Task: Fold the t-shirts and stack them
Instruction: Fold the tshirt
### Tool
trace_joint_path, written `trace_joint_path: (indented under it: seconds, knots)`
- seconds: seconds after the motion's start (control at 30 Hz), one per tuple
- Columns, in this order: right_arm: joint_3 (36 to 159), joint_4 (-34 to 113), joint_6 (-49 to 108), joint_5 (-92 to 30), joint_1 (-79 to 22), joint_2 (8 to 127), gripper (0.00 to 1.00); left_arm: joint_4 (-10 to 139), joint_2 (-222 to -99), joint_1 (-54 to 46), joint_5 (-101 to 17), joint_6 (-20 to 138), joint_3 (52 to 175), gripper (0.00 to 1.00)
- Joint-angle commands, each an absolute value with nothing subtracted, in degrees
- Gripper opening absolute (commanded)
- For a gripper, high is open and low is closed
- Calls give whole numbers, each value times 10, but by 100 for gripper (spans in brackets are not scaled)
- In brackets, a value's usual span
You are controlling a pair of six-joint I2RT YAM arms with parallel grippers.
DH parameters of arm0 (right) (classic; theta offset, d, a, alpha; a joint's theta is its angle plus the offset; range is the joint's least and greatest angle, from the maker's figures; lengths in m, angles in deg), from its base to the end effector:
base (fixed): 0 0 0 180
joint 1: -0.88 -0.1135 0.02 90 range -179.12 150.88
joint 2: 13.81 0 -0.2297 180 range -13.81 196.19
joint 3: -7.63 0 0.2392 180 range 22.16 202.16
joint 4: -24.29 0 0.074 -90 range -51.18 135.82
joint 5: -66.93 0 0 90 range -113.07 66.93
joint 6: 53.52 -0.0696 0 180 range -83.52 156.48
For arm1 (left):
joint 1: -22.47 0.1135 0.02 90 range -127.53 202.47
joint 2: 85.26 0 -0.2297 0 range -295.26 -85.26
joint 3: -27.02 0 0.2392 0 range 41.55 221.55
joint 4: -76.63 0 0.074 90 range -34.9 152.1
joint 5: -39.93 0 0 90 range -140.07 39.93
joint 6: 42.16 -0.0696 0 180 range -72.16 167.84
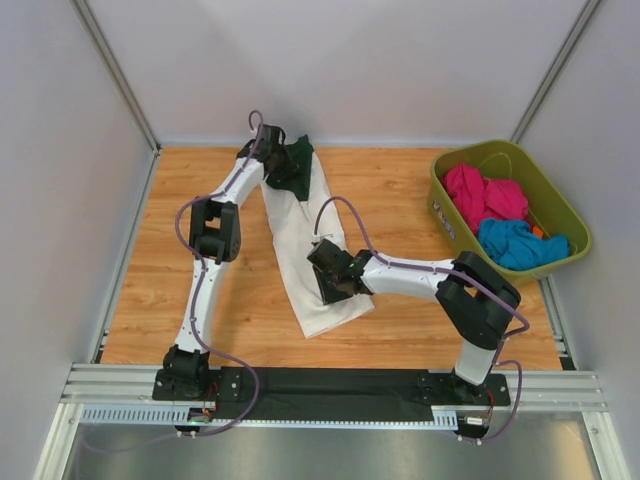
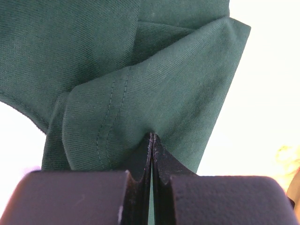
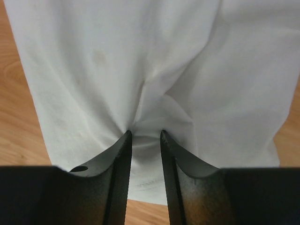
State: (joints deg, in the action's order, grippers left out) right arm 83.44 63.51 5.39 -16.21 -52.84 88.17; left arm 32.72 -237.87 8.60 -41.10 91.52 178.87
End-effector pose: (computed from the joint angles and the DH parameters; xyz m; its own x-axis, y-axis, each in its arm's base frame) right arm 0.2090 0.2707 0.1026 -0.8588 -0.3036 -0.4127 -0.3824 0.9159 0.1220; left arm 0.5456 -0.1459 0.1156 -0.7315 -0.5221 -0.4386 -0.2223 0.7907 -0.5704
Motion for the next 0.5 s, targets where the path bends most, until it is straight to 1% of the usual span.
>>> trace_joint_path:
  seconds: [0.0, 0.13, 0.27, 0.37, 0.4, 0.47]
  knots:
    - [837, 754, -4, -172, -561, 898, 34, 342, -2395, 80, -412, 909, 1802, 1]
    - [824, 738, -13, -222, -568, 874, 36, 345, -2397, 63, -431, 891, 1815, 1]
    - [798, 716, -17, -276, -573, 858, 34, 350, -2403, 55, -429, 877, 1816, 1]
    - [804, 731, -8, -267, -579, 845, 32, 353, -2406, 48, -410, 860, 1823, 1]
    - [829, 755, 7, -255, -578, 831, 32, 354, -2403, 46, -407, 848, 1823, 1]
    - [862, 779, 25, -203, -576, 814, 36, 356, -2392, 37, -412, 826, 1824, 1]
